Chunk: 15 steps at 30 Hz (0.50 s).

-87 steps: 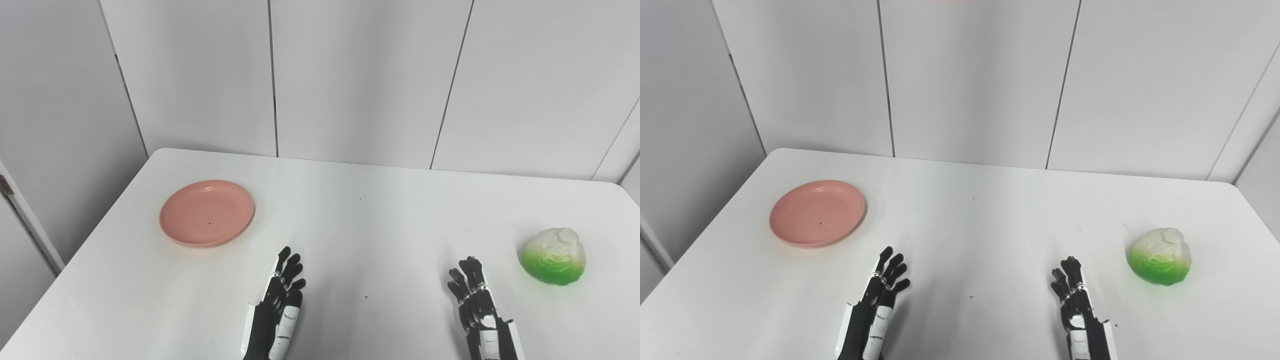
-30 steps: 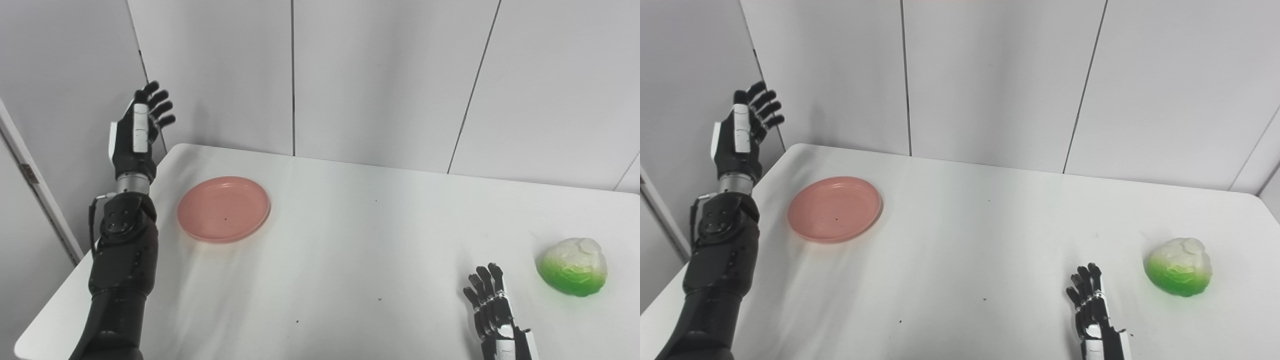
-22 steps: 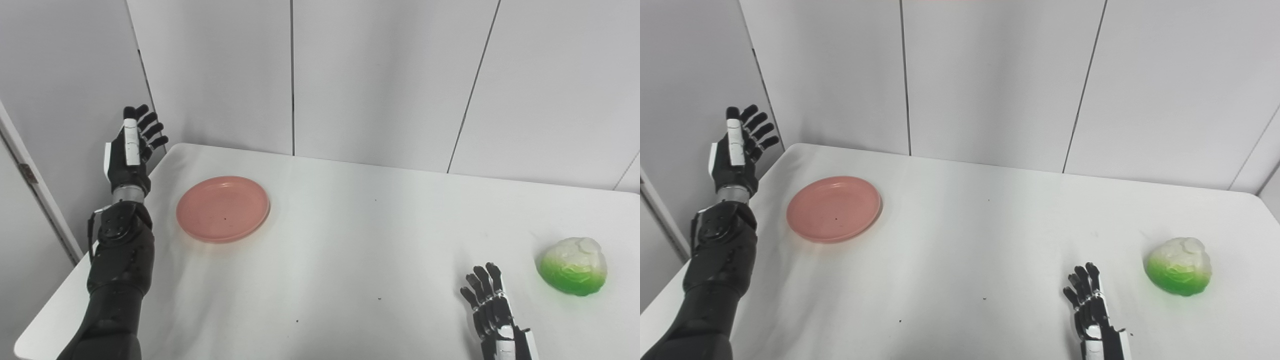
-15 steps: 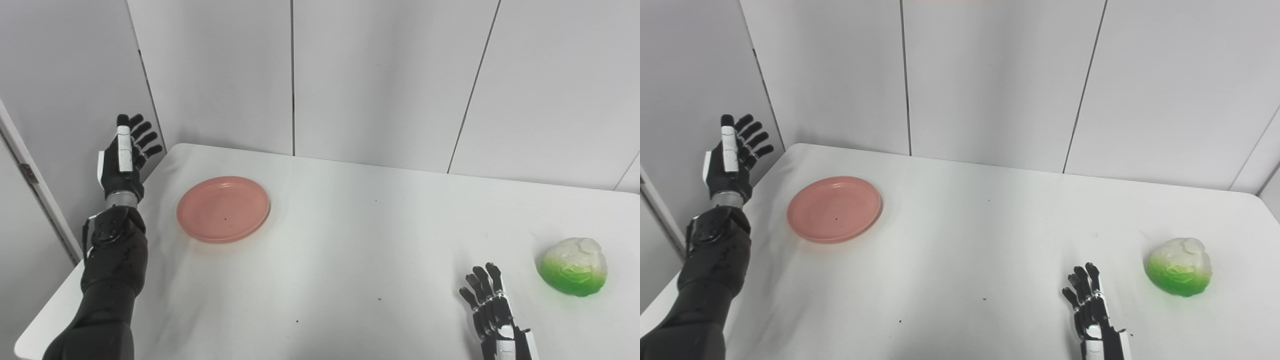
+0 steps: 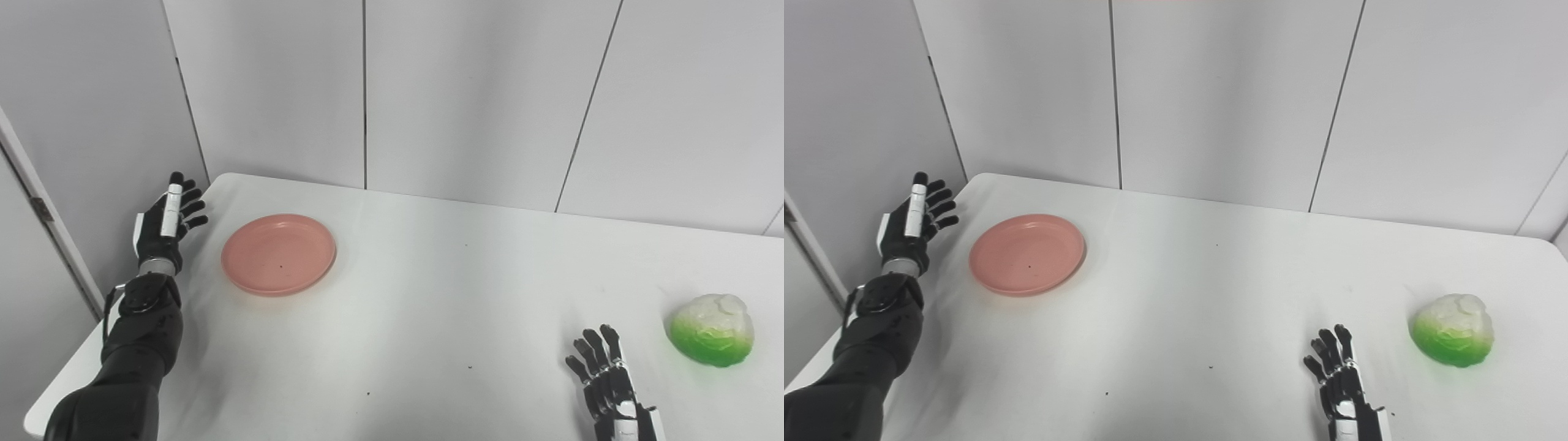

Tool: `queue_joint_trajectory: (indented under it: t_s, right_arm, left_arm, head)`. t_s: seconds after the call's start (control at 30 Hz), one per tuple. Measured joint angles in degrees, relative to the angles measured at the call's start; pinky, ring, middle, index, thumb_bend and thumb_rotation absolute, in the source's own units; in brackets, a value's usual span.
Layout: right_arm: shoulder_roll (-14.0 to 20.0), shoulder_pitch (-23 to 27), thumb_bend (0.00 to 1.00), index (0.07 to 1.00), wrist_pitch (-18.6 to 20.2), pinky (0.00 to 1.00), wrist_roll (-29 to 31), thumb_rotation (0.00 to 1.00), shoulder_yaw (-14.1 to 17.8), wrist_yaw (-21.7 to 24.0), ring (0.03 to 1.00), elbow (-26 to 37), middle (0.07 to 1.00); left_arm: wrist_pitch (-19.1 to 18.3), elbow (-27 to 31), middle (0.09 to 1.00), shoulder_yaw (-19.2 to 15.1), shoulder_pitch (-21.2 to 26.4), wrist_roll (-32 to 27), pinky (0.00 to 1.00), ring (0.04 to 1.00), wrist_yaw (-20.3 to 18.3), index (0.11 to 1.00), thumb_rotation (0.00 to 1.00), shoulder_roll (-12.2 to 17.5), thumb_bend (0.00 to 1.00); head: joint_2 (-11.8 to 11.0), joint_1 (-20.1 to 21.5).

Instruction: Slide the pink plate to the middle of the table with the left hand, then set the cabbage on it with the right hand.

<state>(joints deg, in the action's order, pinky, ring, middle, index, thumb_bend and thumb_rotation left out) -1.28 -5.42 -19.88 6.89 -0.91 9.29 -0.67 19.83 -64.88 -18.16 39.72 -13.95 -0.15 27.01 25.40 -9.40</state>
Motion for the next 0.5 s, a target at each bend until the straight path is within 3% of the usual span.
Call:
queue_joint_trajectory:
  t_s: [0.27, 0.4, 0.5]
  right_arm:
    - [0.01, -0.08, 0.84, 0.974, 0.17, 0.89, 0.23, 1.0, 0.08, 0.02, 0.918, 0.07, 0.924]
    - [0.01, -0.11, 0.86, 0.976, 0.42, 0.9, 0.85, 1.0, 0.09, 0.07, 0.921, 0.16, 0.927]
    - [0.01, -0.14, 0.87, 0.978, 0.44, 0.9, 0.89, 1.0, 0.15, 0.07, 0.923, 0.17, 0.926]
  left_arm:
    - [1.46, -1.33, 0.799, 4.45, -0.01, 4.13, 0.69, 0.793, 0.69, 0.677, 0.86, -0.94, 0.88]
    - [4.08, -3.86, 0.772, 4.72, 0.1, 4.11, 0.73, 0.776, 0.18, 0.648, 0.81, -1.47, 0.92]
    - [4.25, -4.2, 0.804, 5.3, 0.19, 4.26, 0.76, 0.822, -0.24, 0.674, 0.83, -1.49, 0.91]
  head:
    - [-0.7, 0.18]
    - [-0.44, 0.09]
    - [-0.61, 0.18]
